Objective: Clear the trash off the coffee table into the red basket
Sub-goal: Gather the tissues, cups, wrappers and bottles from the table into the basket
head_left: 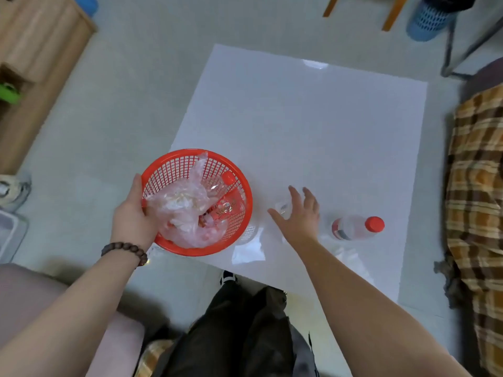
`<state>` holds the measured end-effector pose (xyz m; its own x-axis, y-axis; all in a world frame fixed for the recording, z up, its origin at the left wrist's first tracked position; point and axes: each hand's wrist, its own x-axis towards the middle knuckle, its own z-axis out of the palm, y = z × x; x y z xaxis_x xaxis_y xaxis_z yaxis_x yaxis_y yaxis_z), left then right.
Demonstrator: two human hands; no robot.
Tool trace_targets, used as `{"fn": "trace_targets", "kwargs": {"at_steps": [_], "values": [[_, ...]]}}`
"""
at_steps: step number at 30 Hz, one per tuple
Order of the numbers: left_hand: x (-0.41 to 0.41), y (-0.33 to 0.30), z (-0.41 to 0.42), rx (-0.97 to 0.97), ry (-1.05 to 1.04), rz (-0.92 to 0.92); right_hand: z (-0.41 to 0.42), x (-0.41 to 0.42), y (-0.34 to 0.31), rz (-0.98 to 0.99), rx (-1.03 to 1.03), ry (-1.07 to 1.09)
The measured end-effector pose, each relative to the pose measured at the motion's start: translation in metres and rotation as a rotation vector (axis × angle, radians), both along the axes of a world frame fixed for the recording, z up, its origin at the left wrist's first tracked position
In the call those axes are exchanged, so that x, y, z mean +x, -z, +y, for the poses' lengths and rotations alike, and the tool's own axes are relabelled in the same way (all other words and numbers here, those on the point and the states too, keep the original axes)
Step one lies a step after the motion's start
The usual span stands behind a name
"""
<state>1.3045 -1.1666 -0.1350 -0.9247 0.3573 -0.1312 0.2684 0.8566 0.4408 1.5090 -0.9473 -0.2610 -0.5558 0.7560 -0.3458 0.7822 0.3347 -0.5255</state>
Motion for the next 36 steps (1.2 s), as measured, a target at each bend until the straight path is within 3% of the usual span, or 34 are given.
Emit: {"fn": "trace_targets", "kwargs": {"at_steps": [4, 13, 17, 26, 31, 36], "values": [[0.006, 0.022, -0.018, -0.077, -0.049, -0.001, 0.002, 0.005, 0.035, -0.148, -0.074, -0.007], [0.005, 0.031, -0.027, -0.120, -0.067, 0.011, 0.011, -0.027, 0.039, -0.043, -0.205, 0.134], [-0.004, 0.015, -0.022, -0.083, -0.047, 0.022, 0.010, -0.033, 0.004, 0.083, -0.172, 0.197], [-0.015, -0.034, 0.014, 0.019, 0.084, 0.019, -0.022, -0.071, -0.135, 0.662, -0.003, 0.209], [-0.017, -0.054, 0.031, 0.099, 0.182, 0.018, -0.036, -0.085, -0.181, 0.754, 0.010, 0.127], [-0.001, -0.064, 0.053, 0.228, 0.265, -0.036, -0.063, -0.091, -0.184, 0.641, -0.019, -0.052]]}}
